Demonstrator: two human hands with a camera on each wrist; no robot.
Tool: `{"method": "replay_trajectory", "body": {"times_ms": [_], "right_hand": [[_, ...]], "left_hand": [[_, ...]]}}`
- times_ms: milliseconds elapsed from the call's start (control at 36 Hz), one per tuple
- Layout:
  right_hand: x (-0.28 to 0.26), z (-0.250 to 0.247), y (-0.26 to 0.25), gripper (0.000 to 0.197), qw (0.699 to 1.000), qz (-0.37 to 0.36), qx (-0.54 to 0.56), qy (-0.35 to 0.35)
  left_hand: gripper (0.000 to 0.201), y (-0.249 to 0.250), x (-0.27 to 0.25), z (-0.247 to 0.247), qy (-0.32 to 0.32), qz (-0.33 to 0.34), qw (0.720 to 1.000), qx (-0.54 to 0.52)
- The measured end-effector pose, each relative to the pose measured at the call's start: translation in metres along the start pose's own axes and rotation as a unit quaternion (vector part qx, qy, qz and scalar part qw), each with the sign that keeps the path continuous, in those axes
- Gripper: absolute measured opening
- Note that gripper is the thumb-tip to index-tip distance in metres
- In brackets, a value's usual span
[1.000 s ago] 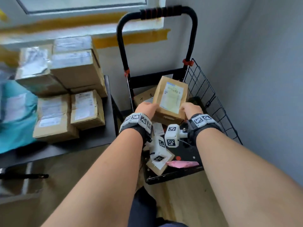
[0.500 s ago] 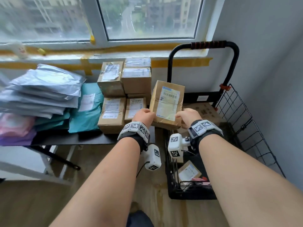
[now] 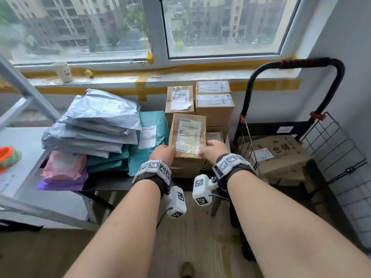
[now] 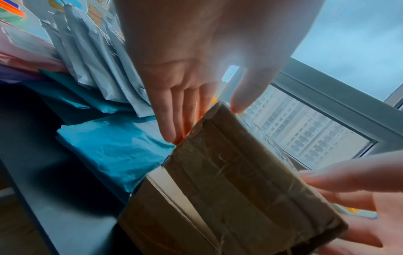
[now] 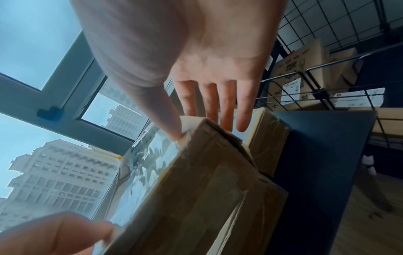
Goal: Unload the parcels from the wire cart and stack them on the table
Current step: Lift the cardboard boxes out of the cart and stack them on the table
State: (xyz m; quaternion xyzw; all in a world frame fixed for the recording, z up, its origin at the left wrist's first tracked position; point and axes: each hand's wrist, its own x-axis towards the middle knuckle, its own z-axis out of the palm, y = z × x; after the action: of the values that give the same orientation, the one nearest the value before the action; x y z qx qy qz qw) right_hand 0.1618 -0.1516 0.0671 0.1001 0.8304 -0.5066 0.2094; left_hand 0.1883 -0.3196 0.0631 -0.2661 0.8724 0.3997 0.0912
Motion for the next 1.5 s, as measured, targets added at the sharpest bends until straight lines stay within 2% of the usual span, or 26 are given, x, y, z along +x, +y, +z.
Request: {"method": "replay_trajectory", "body": {"times_ms": [56,139,278,361,556,667,861,1028,1139,1222,1333,1389,1500], "right_hand": [[0.004,0.011,-0.004,0.050,1.000,-0.002,-0.003,0.001],[0.008,0.023,-0.005,0.051,1.000,0.000,-0.014,0.009],[0.008,0.036,-0.008,0.053,0.999,0.001,-0.016,0.036],[0.008,0.043,-0.014,0.055,0.999,-0.004,-0.002,0.051],[0.009,0.049,-0.017,0.052,0.998,-0.012,0.019,0.065],[0.010,0.045,-0.014,0.060,0.998,-0.010,0.006,0.058],[0.013,0.026,-0.008,0.054,0.997,-0.005,0.002,0.081],[0.007,-0.004,0.009,0.047,0.994,-0.002,-0.003,0.112],[-0.001,-0.035,0.027,0.037,0.986,0.016,-0.033,0.163],[-0.007,-0.069,0.048,0.028,0.977,0.034,-0.094,0.187],[-0.021,-0.116,0.079,0.033,0.963,0.063,-0.187,0.184],[-0.030,-0.143,0.097,0.033,0.942,0.064,-0.284,0.166],[-0.034,-0.202,0.151,0.035,0.869,0.066,-0.485,0.069]], "left_hand": [[0.040,-0.006,0.007,-0.007,-0.001,0.000,1.000,0.030],[0.032,-0.010,0.012,-0.012,-0.005,-0.026,0.999,0.018],[0.034,-0.017,0.016,-0.012,-0.049,0.013,0.994,0.097],[0.034,-0.021,0.019,-0.012,-0.056,0.009,0.995,0.086],[0.043,-0.026,0.028,-0.010,-0.053,0.064,0.995,0.054],[0.045,-0.026,0.031,-0.011,-0.041,0.078,0.993,0.076],[0.047,-0.008,0.025,-0.012,0.030,0.076,0.992,0.092],[0.053,0.024,0.016,-0.001,0.099,0.169,0.974,0.114],[0.050,0.059,-0.001,0.020,0.095,0.216,0.963,0.127],[0.050,0.083,-0.018,0.048,0.077,0.243,0.960,0.115],[0.049,0.113,-0.046,0.096,0.017,0.260,0.960,0.105],[0.051,0.128,-0.058,0.126,-0.018,0.257,0.961,0.100],[0.052,0.151,-0.083,0.193,-0.072,0.233,0.966,0.091]]}}
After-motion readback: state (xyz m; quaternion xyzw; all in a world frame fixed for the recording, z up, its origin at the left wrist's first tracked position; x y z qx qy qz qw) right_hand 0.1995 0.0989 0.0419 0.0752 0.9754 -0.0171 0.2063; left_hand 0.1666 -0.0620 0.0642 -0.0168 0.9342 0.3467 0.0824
